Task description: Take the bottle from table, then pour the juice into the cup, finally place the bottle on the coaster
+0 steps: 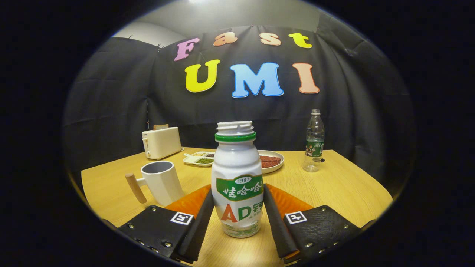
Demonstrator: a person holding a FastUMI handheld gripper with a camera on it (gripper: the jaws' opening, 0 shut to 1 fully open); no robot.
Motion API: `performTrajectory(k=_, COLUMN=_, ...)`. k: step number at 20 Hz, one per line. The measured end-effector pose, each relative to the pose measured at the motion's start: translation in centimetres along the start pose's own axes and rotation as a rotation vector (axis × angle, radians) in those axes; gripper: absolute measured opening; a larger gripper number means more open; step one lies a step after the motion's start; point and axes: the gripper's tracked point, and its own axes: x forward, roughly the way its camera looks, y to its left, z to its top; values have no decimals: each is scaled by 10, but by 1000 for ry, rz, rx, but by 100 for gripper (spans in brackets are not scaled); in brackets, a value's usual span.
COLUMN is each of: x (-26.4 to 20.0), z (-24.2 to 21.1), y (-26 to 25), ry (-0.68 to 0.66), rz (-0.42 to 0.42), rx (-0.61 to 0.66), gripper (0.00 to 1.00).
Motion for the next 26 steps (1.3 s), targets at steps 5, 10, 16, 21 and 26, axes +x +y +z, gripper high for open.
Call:
performTrajectory(k=5, x=1, z=4, y=8, ry=12, rz=0, rx=-76, gripper=72)
performTrajectory(k=10, x=5, z=8, y=12, ry=45, rz=-28, rx=-180, gripper=72)
performTrajectory(k=16, x=13, z=20, y=15, ry=56, rz=-98, rx=-372, gripper=72)
performTrajectory(k=21, x=22, z=30, y=26, ry=55, rz=-122, rx=-509, gripper=72)
performTrajectory(k=26, x=30, z=43, y=34, ry=42, rz=-171, rx=-708, gripper=72)
